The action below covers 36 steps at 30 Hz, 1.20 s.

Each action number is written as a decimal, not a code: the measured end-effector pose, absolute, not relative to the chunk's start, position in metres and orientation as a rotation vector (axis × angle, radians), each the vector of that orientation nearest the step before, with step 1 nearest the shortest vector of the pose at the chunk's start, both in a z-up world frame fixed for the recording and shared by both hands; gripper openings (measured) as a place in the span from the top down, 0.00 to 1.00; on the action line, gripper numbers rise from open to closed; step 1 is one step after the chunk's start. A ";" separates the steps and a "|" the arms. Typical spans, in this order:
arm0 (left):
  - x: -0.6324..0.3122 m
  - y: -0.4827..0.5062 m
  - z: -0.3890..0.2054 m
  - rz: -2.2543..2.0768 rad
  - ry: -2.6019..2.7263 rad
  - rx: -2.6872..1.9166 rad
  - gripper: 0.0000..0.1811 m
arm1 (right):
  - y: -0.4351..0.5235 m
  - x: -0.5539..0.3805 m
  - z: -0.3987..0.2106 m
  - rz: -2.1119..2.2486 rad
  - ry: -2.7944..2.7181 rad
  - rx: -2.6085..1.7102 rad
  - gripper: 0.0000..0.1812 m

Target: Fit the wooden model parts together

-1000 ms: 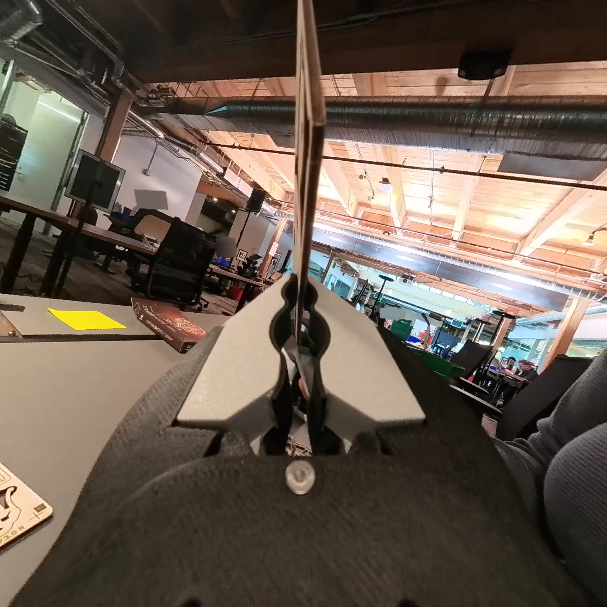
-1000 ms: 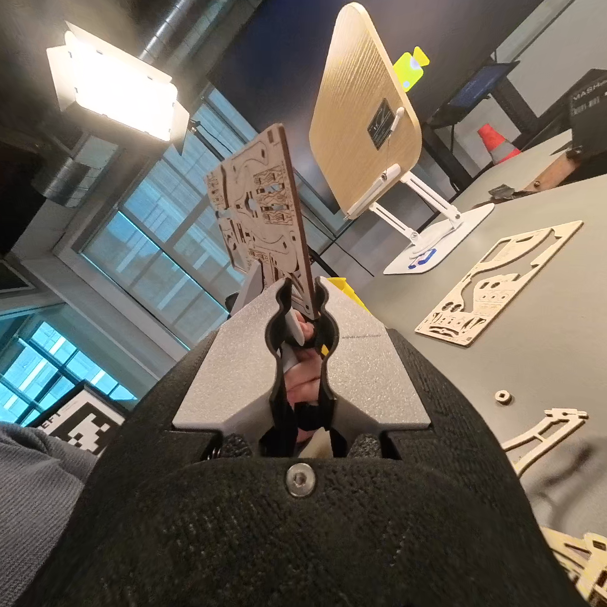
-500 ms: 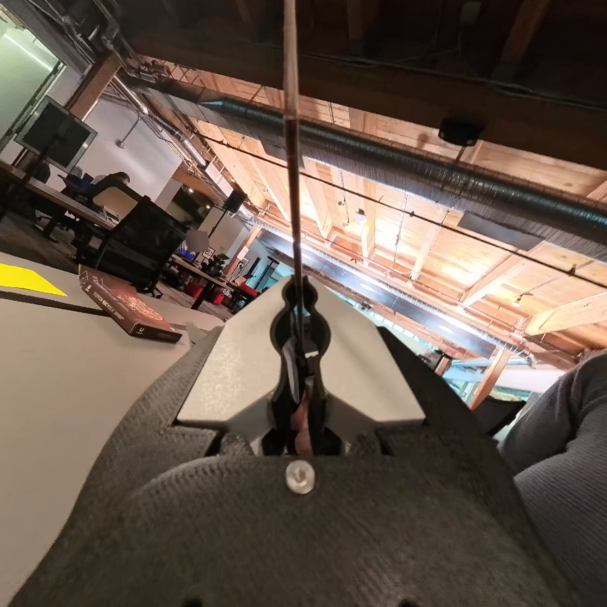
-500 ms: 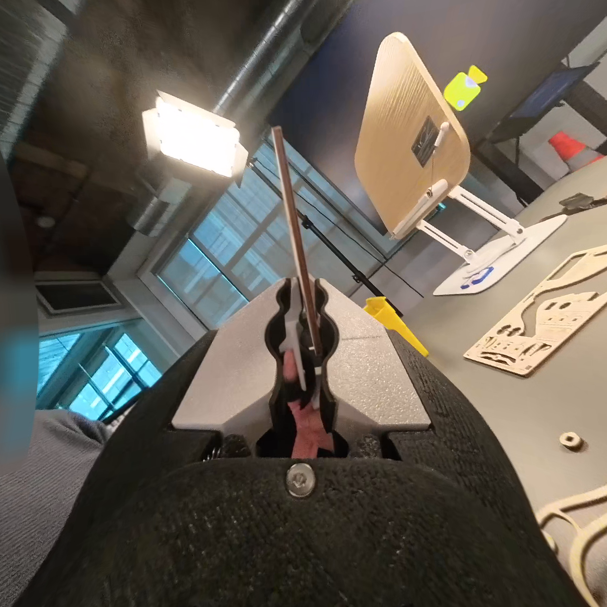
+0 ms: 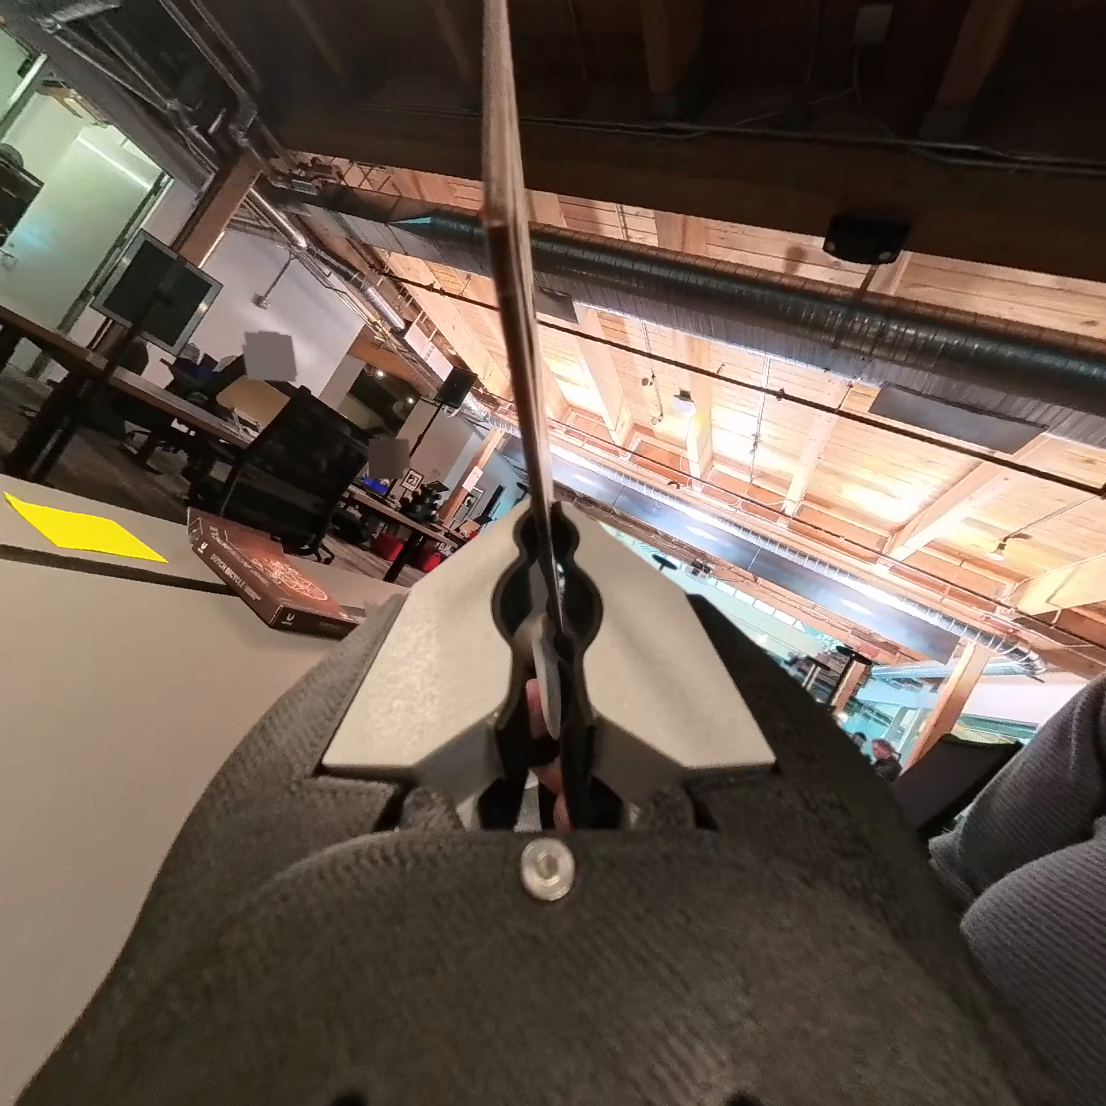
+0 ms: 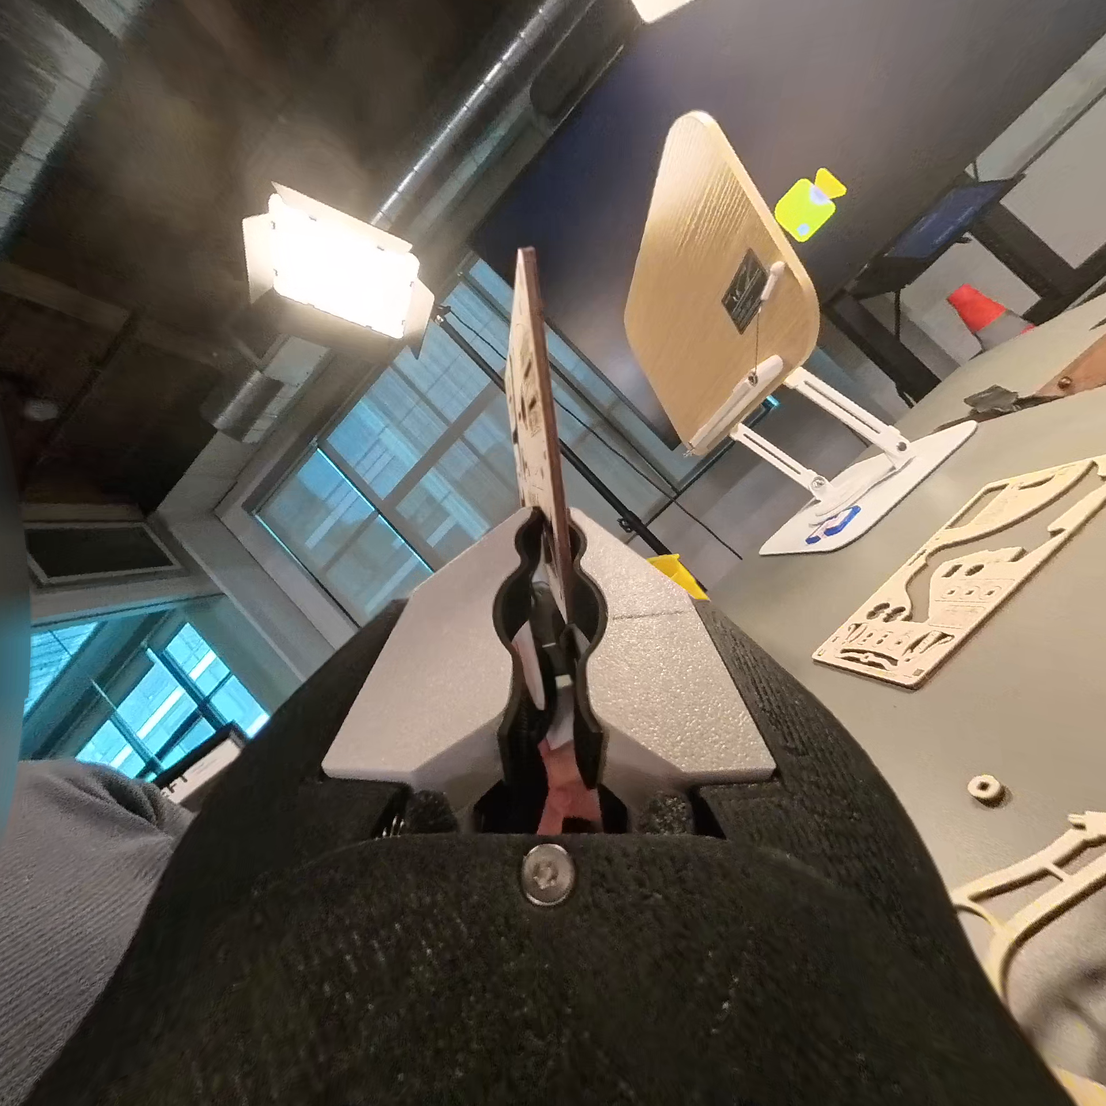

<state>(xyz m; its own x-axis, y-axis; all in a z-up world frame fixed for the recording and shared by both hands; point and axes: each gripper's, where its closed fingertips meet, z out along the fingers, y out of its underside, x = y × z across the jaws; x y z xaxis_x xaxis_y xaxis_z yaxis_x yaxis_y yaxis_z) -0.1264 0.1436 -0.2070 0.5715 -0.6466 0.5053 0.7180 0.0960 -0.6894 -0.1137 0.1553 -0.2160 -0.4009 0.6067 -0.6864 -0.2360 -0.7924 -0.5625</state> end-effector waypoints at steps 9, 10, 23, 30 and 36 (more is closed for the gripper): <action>-0.123 0.145 -0.209 -0.729 0.020 -1.198 0.98 | 0.159 -0.117 -0.225 2.037 -0.601 -1.430 0.96; -0.123 0.145 -0.211 -0.722 0.019 -1.201 0.99 | 0.160 -0.118 -0.226 2.033 -0.599 -1.442 0.96; -0.154 0.139 -0.207 -0.940 -0.133 -1.054 0.99 | 0.163 -0.115 -0.234 2.019 -0.646 -1.464 0.94; -0.147 0.142 -0.210 -0.908 -0.098 -1.104 0.99 | 0.168 -0.120 -0.239 1.860 -0.712 -1.531 0.96; -0.141 0.141 -0.209 -0.807 -0.033 -1.156 0.99 | 0.169 -0.122 -0.244 1.754 -0.719 -1.567 0.95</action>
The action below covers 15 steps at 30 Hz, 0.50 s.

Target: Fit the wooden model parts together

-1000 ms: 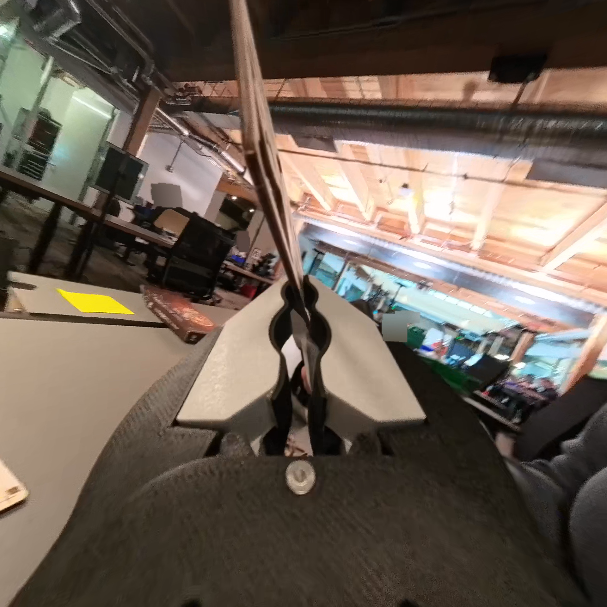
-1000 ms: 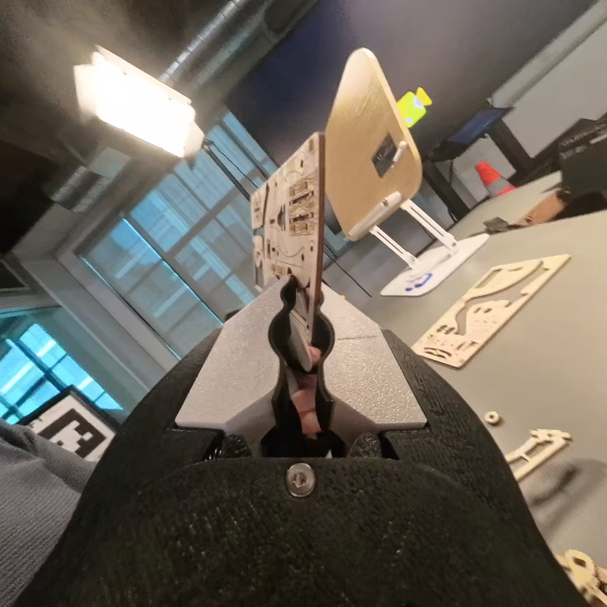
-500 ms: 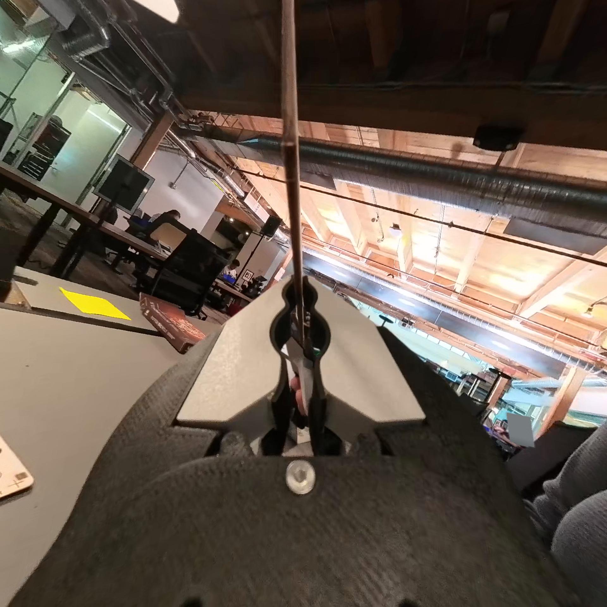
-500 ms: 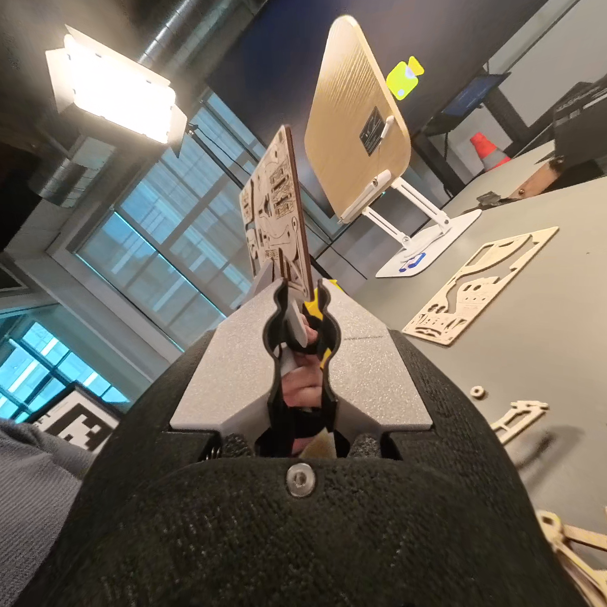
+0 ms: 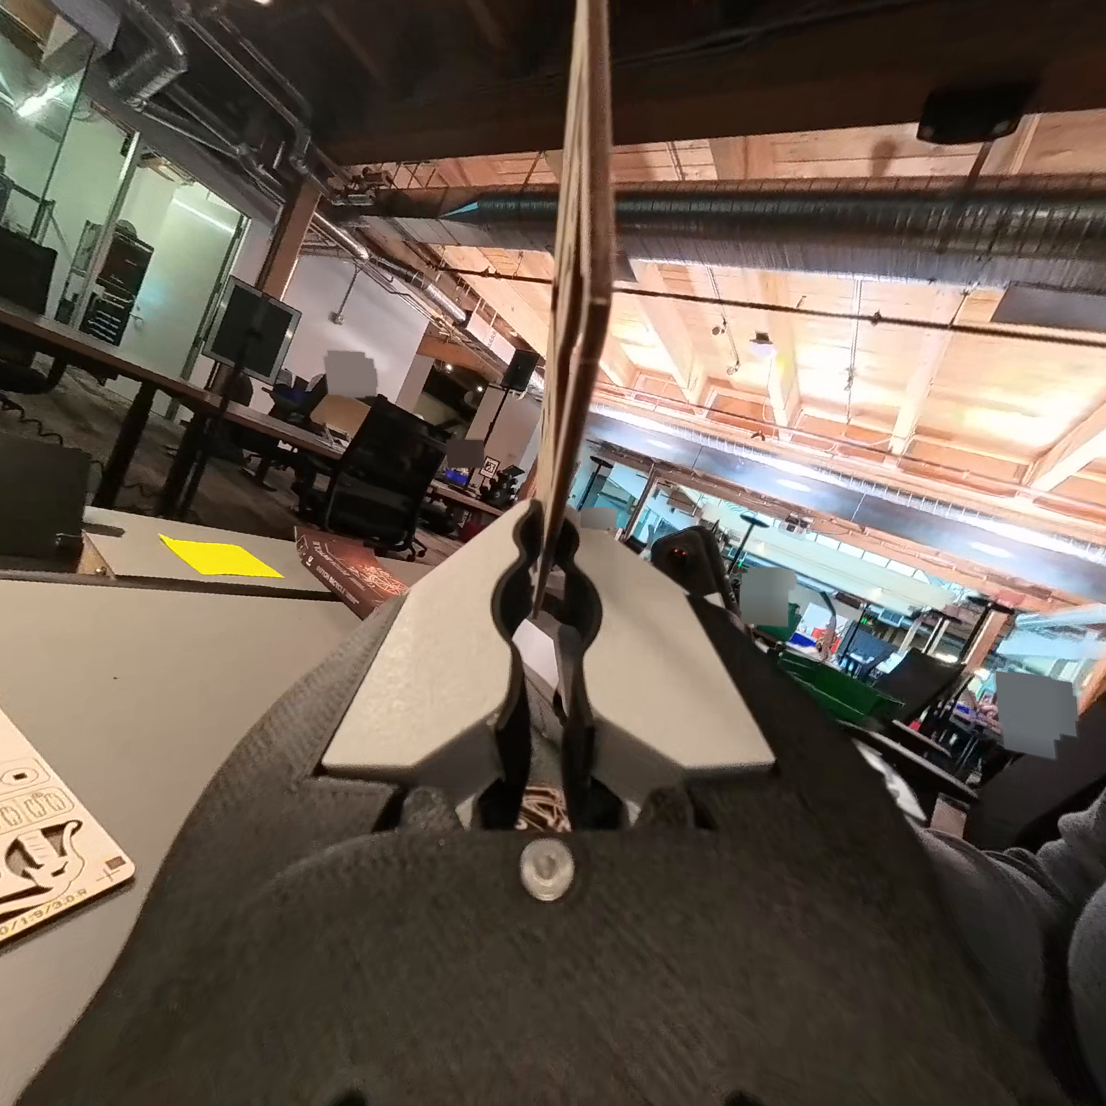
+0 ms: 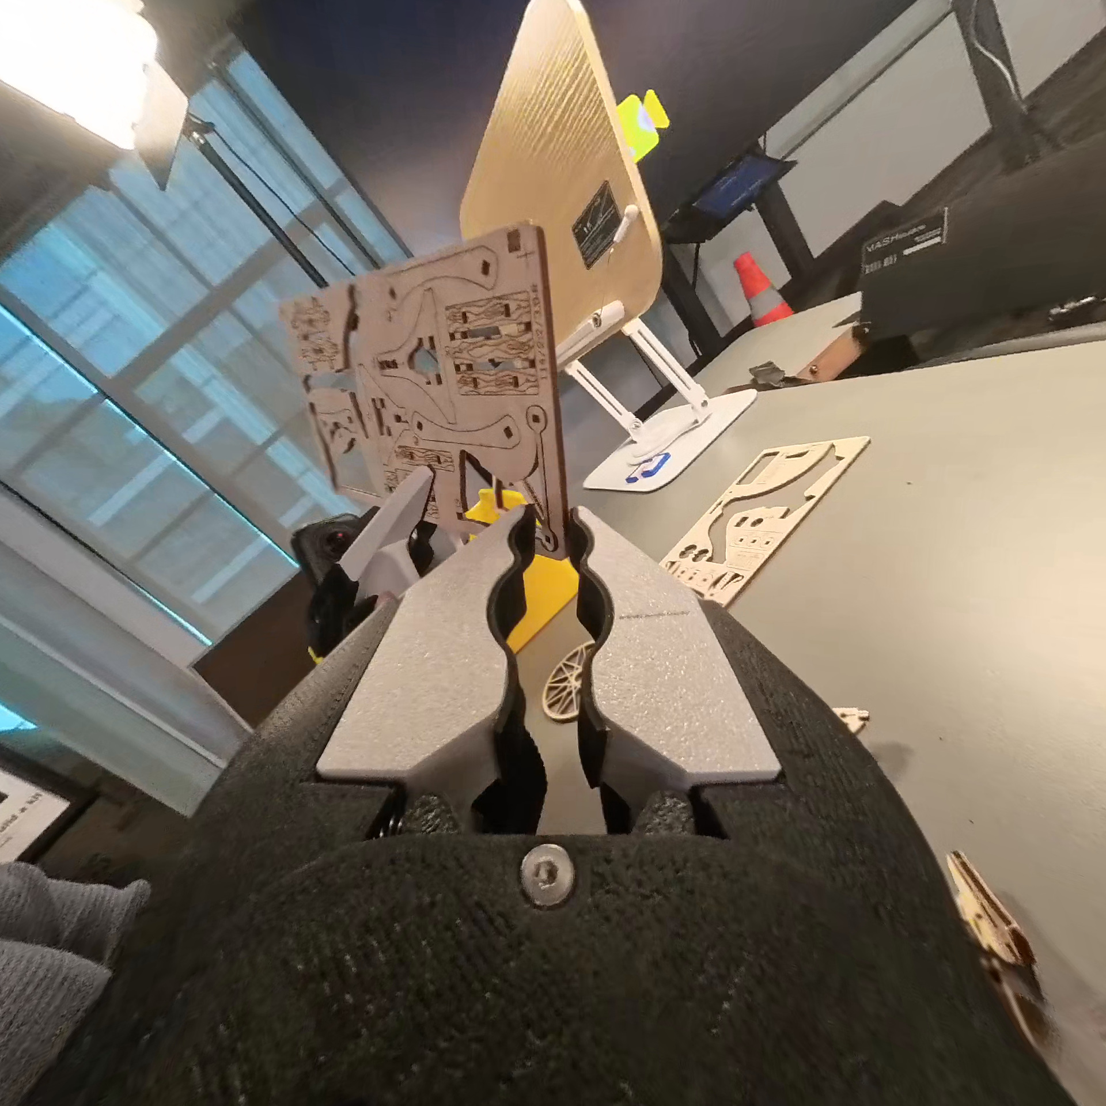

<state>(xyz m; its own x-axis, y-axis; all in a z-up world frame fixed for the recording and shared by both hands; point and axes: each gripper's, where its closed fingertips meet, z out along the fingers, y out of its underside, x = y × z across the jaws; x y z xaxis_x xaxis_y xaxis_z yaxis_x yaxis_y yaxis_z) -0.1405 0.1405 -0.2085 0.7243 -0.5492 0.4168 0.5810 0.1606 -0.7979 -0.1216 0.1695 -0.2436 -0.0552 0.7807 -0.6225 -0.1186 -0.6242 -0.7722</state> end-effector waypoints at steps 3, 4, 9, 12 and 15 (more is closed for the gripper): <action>-0.151 0.138 -0.204 -0.872 -0.099 -1.091 0.99 | 0.159 -0.119 -0.230 1.904 -0.740 -1.439 0.96; -0.153 0.137 -0.204 -0.905 -0.118 -1.073 0.99 | 0.157 -0.118 -0.226 1.991 -0.722 -1.416 0.92; -0.151 0.136 -0.203 -0.984 -0.125 -1.040 0.99 | 0.163 -0.111 -0.222 2.112 -0.597 -1.362 0.98; -0.148 0.137 -0.203 -0.961 -0.113 -1.051 0.99 | 0.167 -0.109 -0.221 2.067 -0.576 -1.351 0.99; -0.143 0.137 -0.204 -0.907 -0.079 -1.084 0.99 | 0.172 -0.109 -0.223 1.997 -0.579 -1.378 0.98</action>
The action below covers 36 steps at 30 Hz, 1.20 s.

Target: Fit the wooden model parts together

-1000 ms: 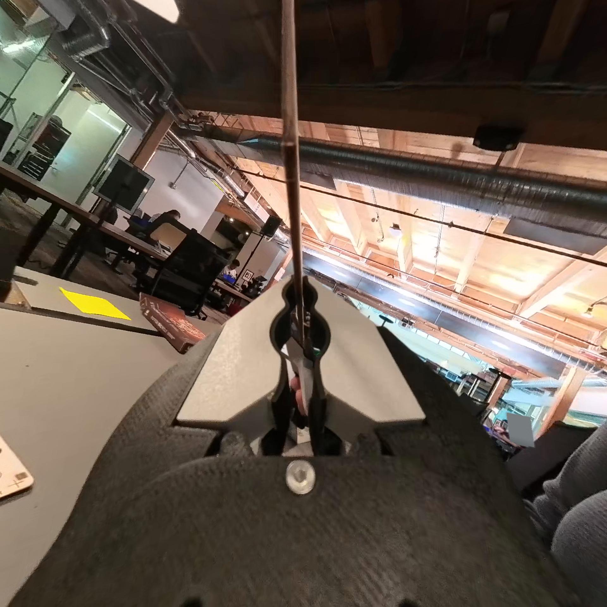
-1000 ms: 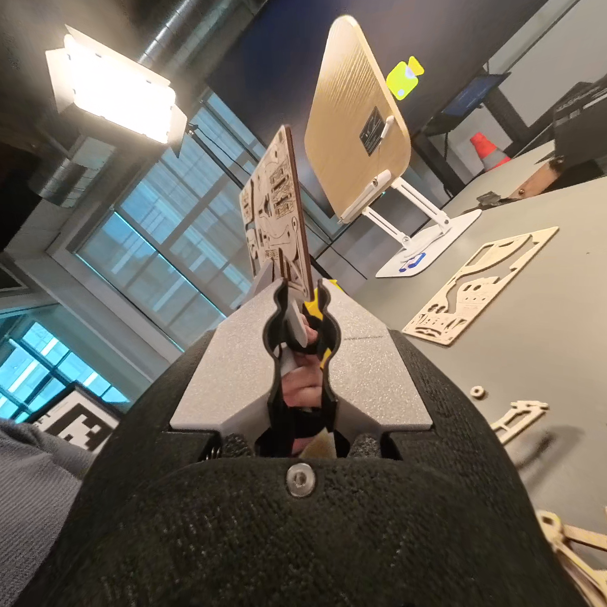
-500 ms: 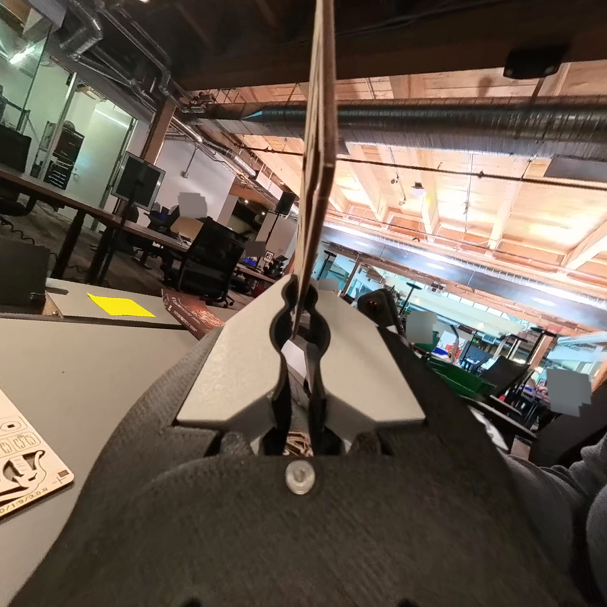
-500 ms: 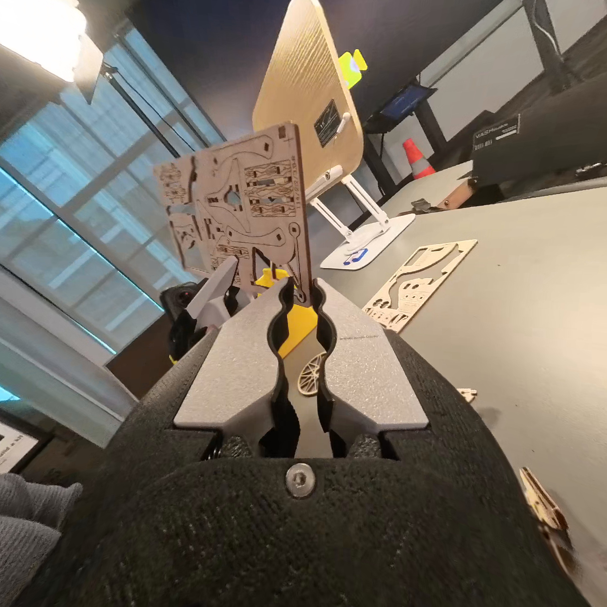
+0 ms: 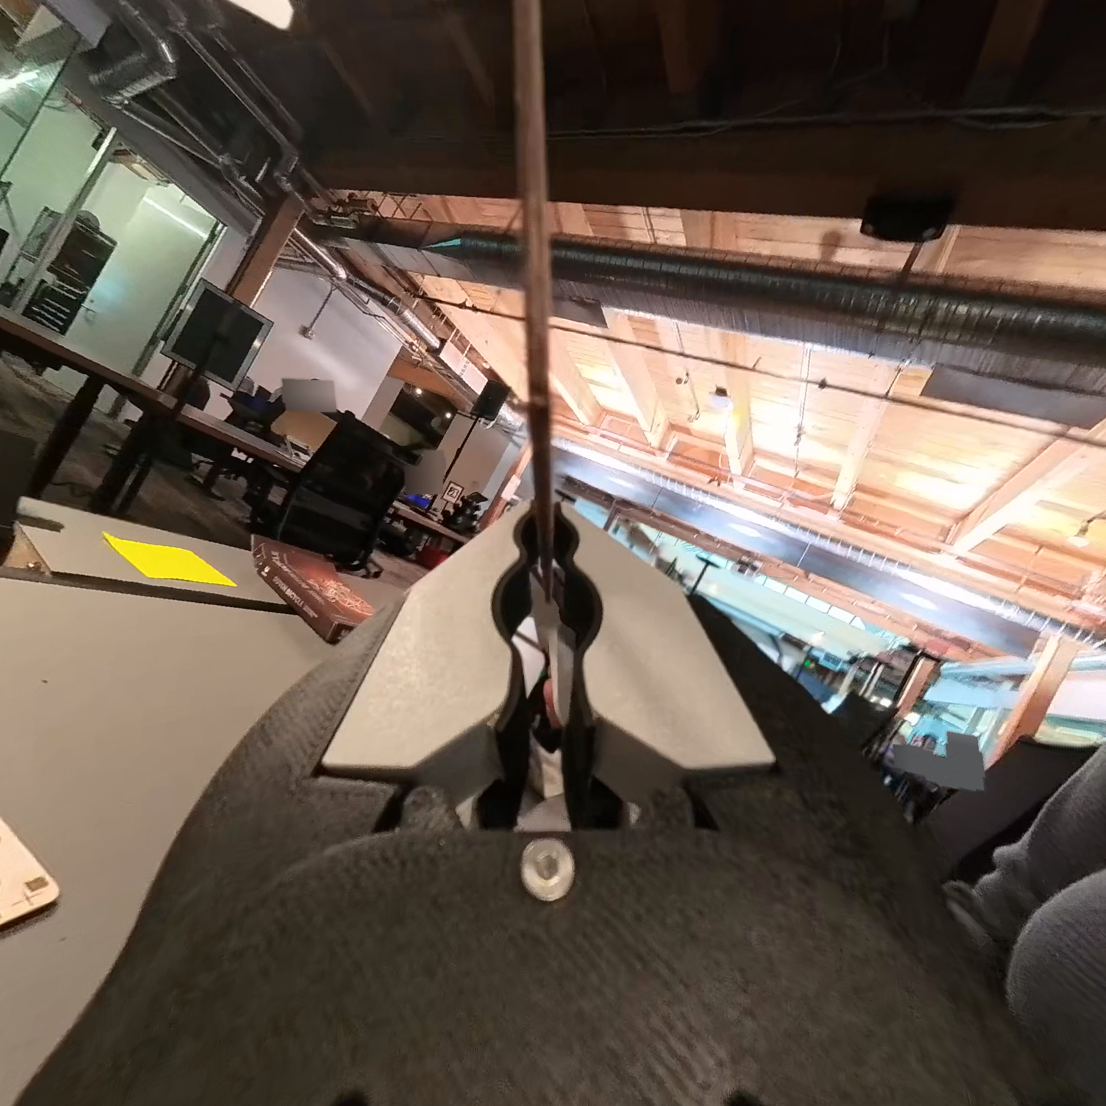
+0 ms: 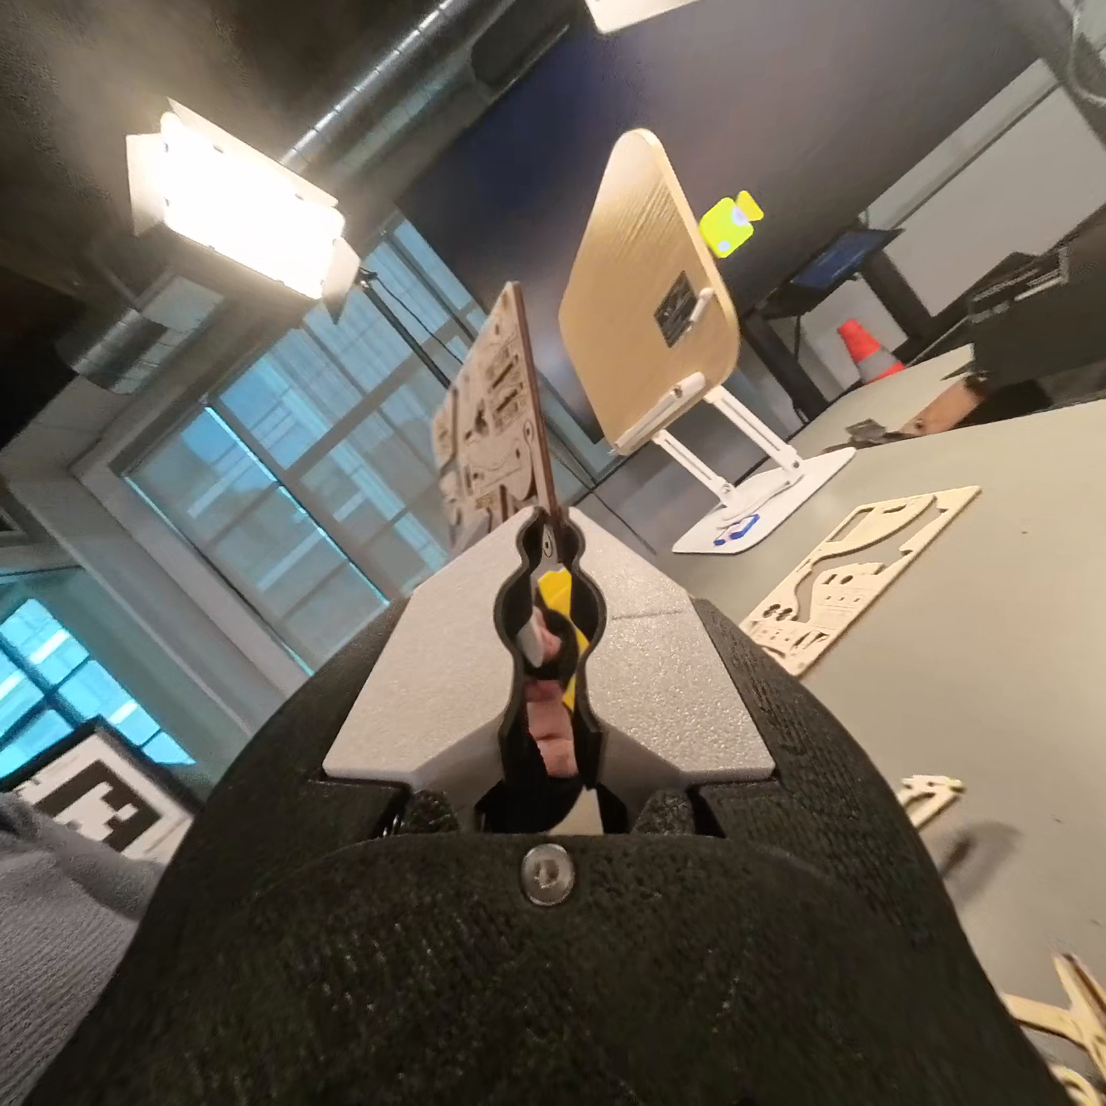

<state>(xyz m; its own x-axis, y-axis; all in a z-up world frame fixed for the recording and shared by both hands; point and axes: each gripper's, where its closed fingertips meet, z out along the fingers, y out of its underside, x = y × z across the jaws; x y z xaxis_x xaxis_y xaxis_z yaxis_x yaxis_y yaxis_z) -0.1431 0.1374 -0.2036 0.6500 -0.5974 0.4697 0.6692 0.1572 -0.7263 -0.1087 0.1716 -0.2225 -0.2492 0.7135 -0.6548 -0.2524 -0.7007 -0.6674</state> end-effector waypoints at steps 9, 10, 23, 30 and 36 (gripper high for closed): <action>-0.115 0.138 -0.203 -0.695 0.102 -1.193 0.99 | 0.185 -0.102 -0.228 1.688 -0.611 -1.454 0.98; -0.115 0.138 -0.204 -0.677 0.100 -1.201 0.98 | 0.185 -0.102 -0.228 1.689 -0.608 -1.464 0.98; -0.141 0.139 -0.206 -0.893 -0.076 -1.111 0.99 | 0.184 -0.105 -0.212 1.816 -0.583 -1.386 0.95; -0.134 0.139 -0.206 -0.916 -0.058 -1.114 0.99 | 0.191 -0.106 -0.203 1.827 -0.539 -1.363 0.94; -0.131 0.139 -0.207 -0.903 -0.032 -1.126 0.99 | 0.189 -0.106 -0.200 1.884 -0.539 -1.354 0.98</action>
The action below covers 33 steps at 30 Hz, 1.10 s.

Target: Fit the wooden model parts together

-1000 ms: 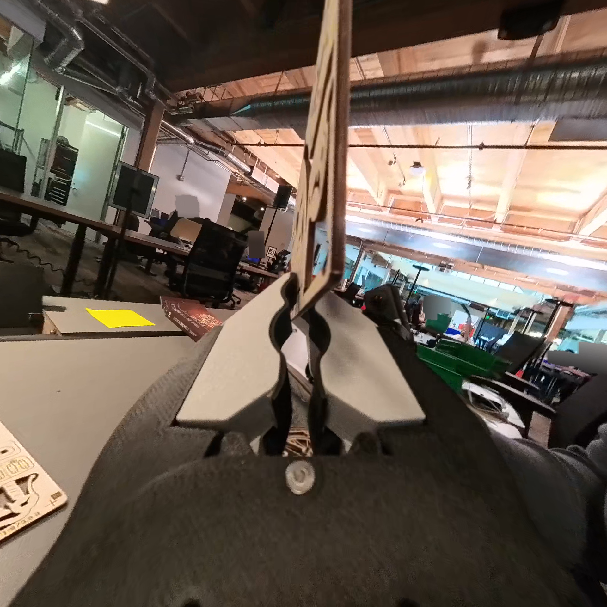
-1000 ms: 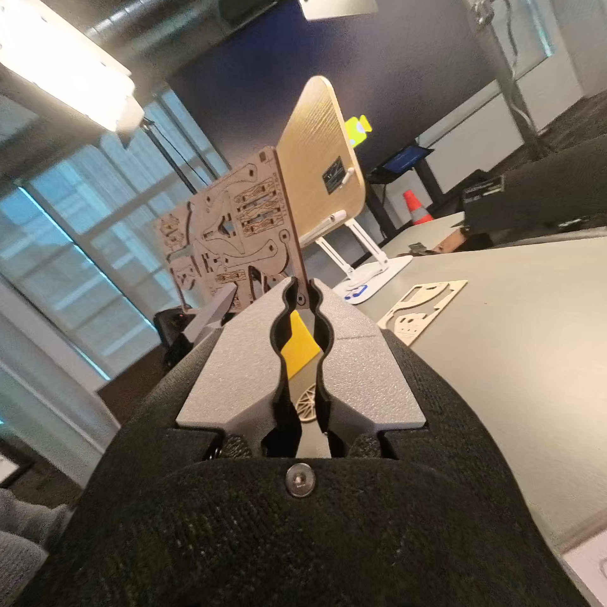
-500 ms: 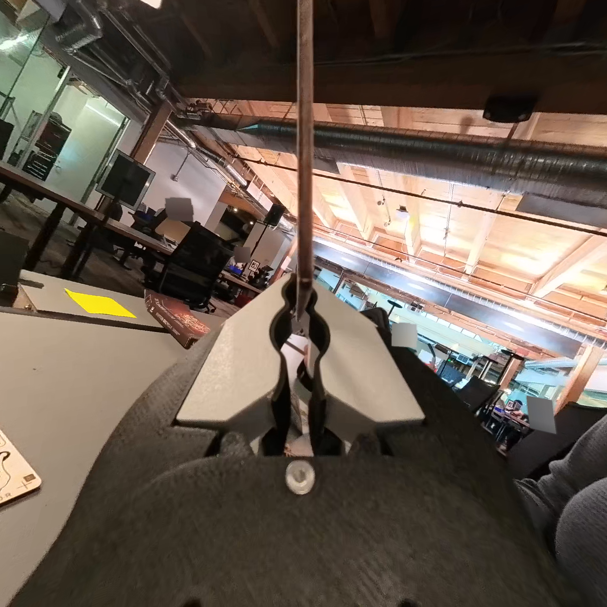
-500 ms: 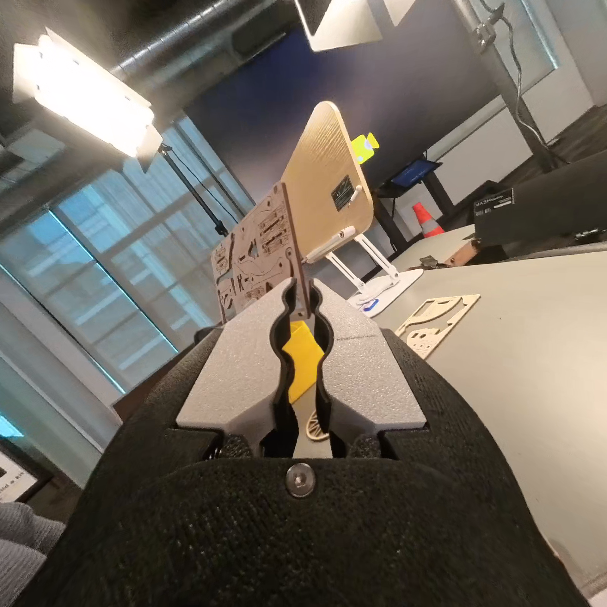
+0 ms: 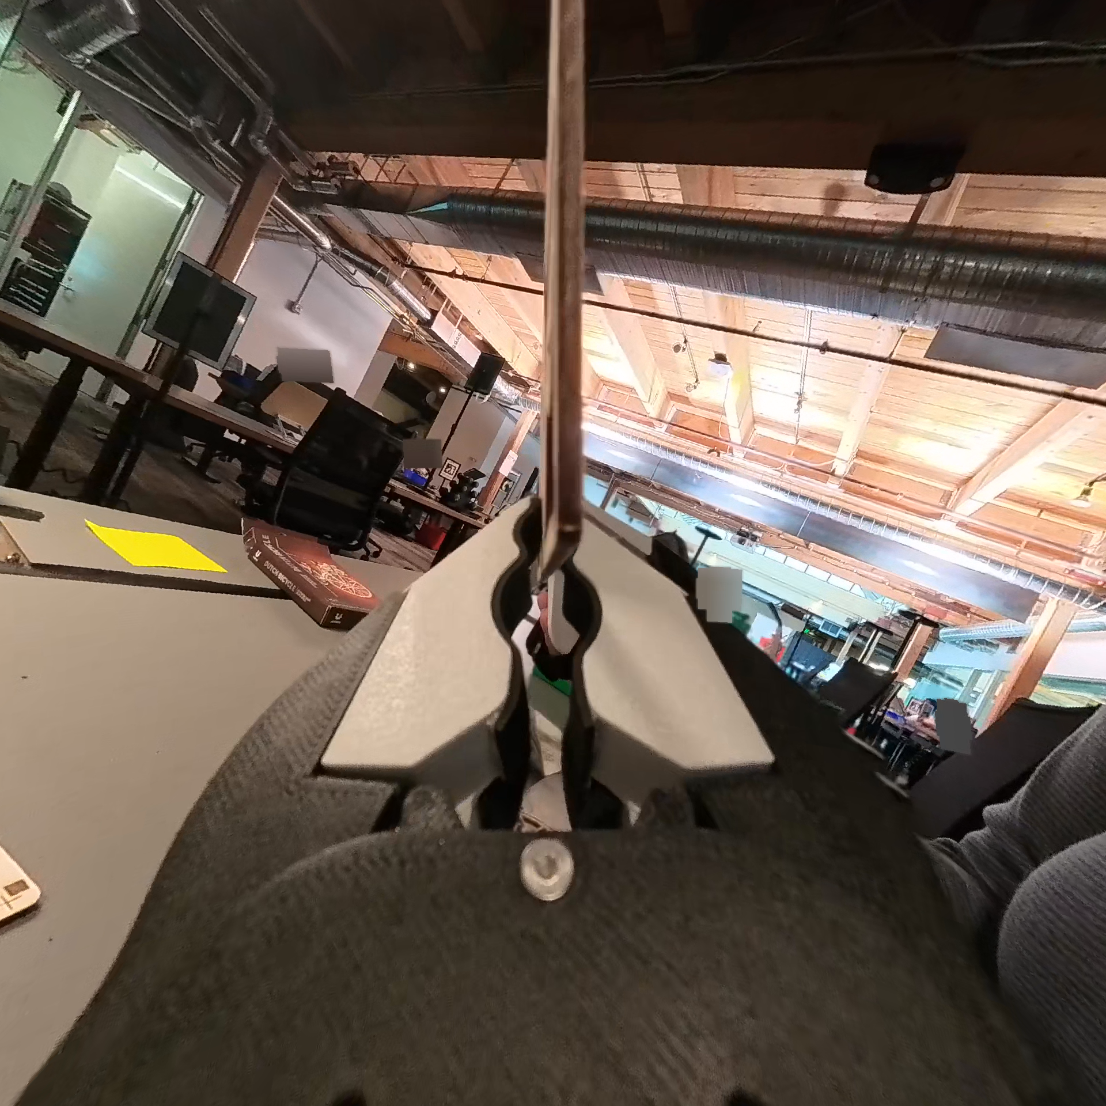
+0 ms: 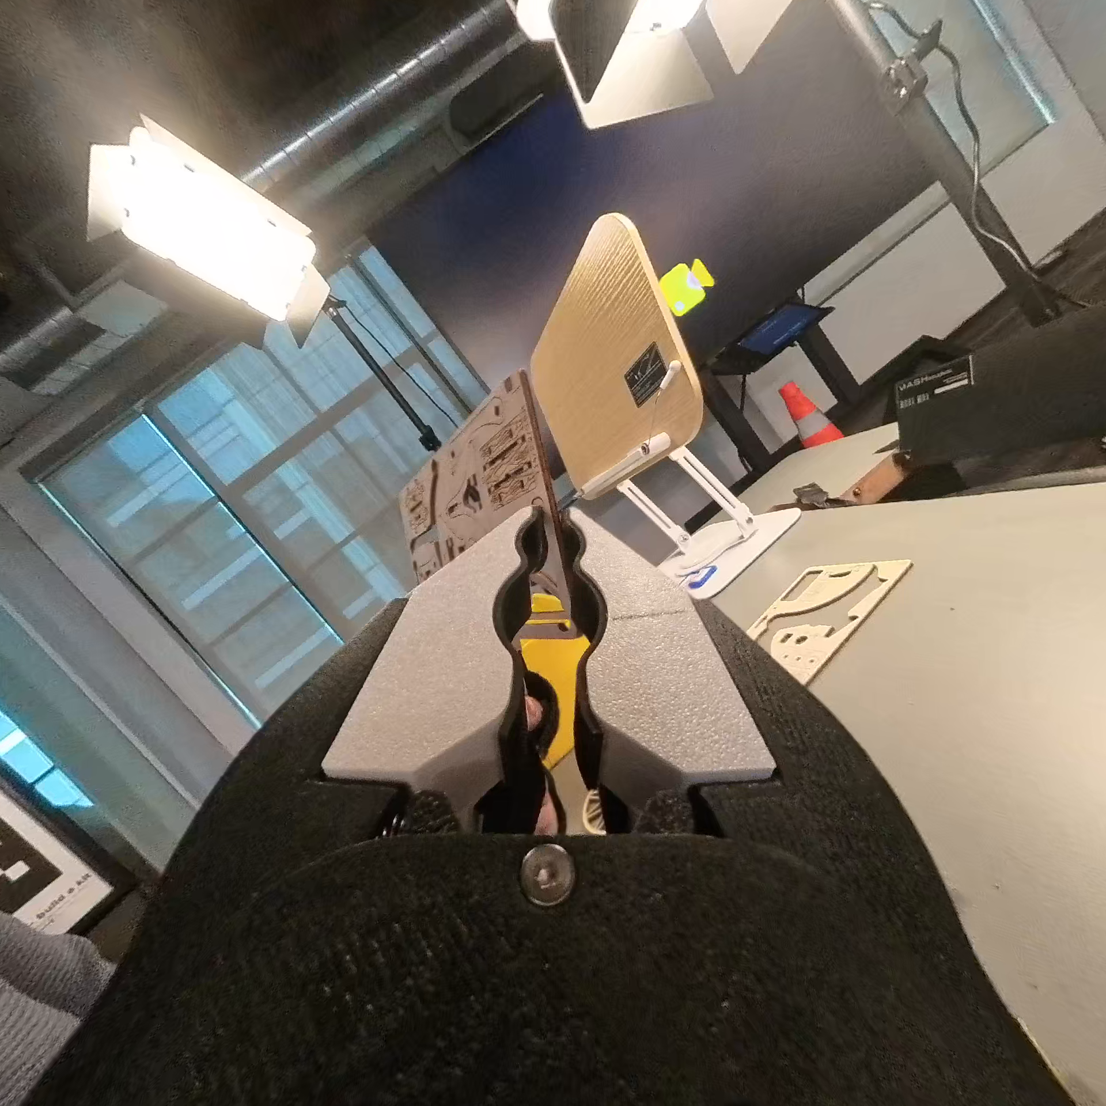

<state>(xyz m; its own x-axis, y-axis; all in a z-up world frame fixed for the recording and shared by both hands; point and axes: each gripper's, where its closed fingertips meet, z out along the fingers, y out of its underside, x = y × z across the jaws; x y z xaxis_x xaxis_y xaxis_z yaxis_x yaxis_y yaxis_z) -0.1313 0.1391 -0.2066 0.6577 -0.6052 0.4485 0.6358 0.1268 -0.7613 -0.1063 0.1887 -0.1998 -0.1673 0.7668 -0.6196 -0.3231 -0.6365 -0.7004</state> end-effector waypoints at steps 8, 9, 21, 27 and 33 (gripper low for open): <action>-0.119 0.139 -0.210 -0.673 0.131 -1.236 0.99 | 0.193 -0.103 -0.207 1.772 -0.598 -1.450 0.97; -0.116 0.141 -0.213 -0.637 0.150 -1.259 0.99 | 0.195 -0.103 -0.208 1.745 -0.599 -1.467 0.97; -0.127 0.148 -0.224 -0.503 0.147 -1.357 0.99 | 0.201 -0.105 -0.229 1.657 -0.668 -1.585 0.97; -0.145 0.163 -0.224 -0.628 0.056 -1.520 0.99 | 0.199 -0.079 -0.219 1.666 -0.691 -1.486 0.88; -0.108 0.206 -0.253 -0.995 0.185 -1.955 0.98 | 0.199 -0.016 -0.200 1.235 -0.800 -1.284 0.90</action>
